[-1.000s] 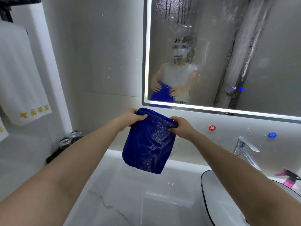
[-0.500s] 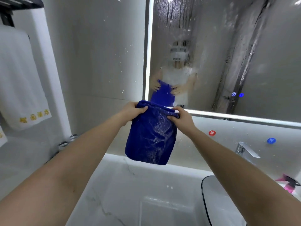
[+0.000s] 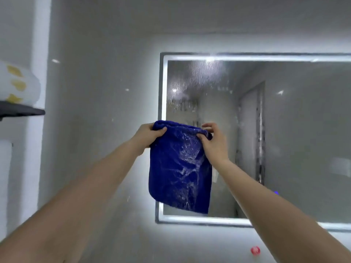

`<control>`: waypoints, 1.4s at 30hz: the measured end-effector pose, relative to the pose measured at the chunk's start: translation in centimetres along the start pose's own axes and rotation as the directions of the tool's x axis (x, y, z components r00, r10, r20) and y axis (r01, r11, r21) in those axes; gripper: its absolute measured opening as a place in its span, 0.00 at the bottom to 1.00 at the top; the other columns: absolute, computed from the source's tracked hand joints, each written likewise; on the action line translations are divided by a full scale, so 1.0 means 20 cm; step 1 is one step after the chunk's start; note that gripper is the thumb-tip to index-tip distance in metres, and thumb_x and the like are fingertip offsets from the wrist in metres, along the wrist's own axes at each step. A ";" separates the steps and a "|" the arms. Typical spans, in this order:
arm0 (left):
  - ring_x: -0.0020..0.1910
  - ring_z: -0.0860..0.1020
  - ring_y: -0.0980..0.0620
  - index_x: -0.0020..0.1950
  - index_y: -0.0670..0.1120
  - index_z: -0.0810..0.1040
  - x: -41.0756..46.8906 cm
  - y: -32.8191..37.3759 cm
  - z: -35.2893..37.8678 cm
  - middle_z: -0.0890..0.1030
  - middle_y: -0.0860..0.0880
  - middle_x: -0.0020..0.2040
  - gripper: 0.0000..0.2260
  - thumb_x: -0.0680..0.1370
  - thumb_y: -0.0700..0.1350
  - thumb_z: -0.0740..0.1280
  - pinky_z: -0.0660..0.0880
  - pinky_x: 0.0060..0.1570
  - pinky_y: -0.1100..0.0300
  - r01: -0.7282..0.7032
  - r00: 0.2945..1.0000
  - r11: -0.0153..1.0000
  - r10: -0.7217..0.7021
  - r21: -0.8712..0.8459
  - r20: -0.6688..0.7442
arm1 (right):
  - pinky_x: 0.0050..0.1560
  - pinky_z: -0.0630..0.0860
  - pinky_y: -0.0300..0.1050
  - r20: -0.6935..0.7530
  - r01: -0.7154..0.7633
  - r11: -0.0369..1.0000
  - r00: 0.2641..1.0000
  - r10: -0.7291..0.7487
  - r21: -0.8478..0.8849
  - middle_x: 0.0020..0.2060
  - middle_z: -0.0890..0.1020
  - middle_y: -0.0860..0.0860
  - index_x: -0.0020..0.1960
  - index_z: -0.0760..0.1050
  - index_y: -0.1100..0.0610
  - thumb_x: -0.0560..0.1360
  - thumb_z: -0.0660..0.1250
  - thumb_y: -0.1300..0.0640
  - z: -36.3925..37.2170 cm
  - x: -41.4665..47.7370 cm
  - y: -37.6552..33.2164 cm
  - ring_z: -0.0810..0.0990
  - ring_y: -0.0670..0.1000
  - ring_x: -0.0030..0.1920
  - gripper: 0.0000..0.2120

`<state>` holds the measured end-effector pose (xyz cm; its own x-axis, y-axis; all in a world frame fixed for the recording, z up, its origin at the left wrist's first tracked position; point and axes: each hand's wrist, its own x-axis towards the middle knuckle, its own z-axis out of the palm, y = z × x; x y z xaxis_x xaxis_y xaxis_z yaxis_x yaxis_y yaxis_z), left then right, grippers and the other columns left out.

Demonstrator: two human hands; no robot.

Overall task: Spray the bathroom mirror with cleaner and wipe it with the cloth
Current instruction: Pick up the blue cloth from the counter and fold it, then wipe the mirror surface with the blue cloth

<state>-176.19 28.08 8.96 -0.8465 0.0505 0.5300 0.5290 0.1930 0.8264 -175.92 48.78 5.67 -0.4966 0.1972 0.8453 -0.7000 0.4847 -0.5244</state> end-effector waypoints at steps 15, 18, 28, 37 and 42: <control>0.50 0.76 0.50 0.53 0.49 0.82 0.79 -0.02 -0.08 0.79 0.51 0.49 0.14 0.70 0.52 0.74 0.72 0.50 0.58 -0.327 0.943 0.856 0.322 0.401 0.082 | 0.53 0.69 0.35 -0.118 0.064 0.953 0.988 -0.103 -0.297 0.50 0.78 0.52 0.54 0.77 0.58 0.78 0.61 0.65 0.26 0.58 0.19 0.74 0.47 0.49 0.09; 0.53 0.74 0.49 0.53 0.53 0.82 0.96 -0.06 -0.06 0.77 0.51 0.52 0.14 0.71 0.57 0.71 0.74 0.54 0.52 -0.354 0.889 0.739 0.457 0.574 -0.040 | 0.53 0.71 0.38 -0.118 0.100 0.924 0.981 -0.153 -0.369 0.52 0.78 0.51 0.56 0.77 0.58 0.78 0.60 0.64 0.33 0.72 0.25 0.75 0.49 0.48 0.10; 0.53 0.73 0.51 0.56 0.51 0.73 1.19 -0.13 0.12 0.75 0.51 0.56 0.11 0.77 0.54 0.63 0.70 0.57 0.58 -0.363 0.580 0.598 0.745 0.715 -0.329 | 0.57 0.64 0.50 -0.413 0.100 0.840 0.836 -0.361 -0.533 0.55 0.77 0.53 0.58 0.74 0.56 0.76 0.56 0.66 0.56 1.06 0.43 0.72 0.56 0.56 0.15; 0.63 0.70 0.47 0.67 0.46 0.71 1.06 -0.17 0.35 0.72 0.47 0.65 0.19 0.77 0.44 0.55 0.64 0.64 0.56 -0.536 0.432 0.184 0.898 0.824 0.080 | 0.51 0.66 0.53 -0.487 0.179 0.848 0.751 -0.445 -0.499 0.49 0.79 0.55 0.53 0.77 0.57 0.75 0.58 0.64 0.59 1.12 0.50 0.74 0.59 0.51 0.12; 0.74 0.57 0.53 0.76 0.47 0.58 1.18 -0.33 0.37 0.61 0.50 0.75 0.29 0.77 0.57 0.53 0.53 0.71 0.50 -0.500 0.545 0.003 0.778 0.866 0.312 | 0.57 0.64 0.48 -0.421 0.222 0.864 0.801 -0.426 -0.452 0.53 0.78 0.53 0.56 0.77 0.55 0.77 0.59 0.62 0.56 1.10 0.49 0.72 0.55 0.56 0.11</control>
<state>-199.98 35.18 14.63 -0.0687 0.4833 0.8727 0.3723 0.8240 -0.4270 -199.50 48.29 17.90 0.1168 0.3098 0.9436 -0.4830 0.8479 -0.2186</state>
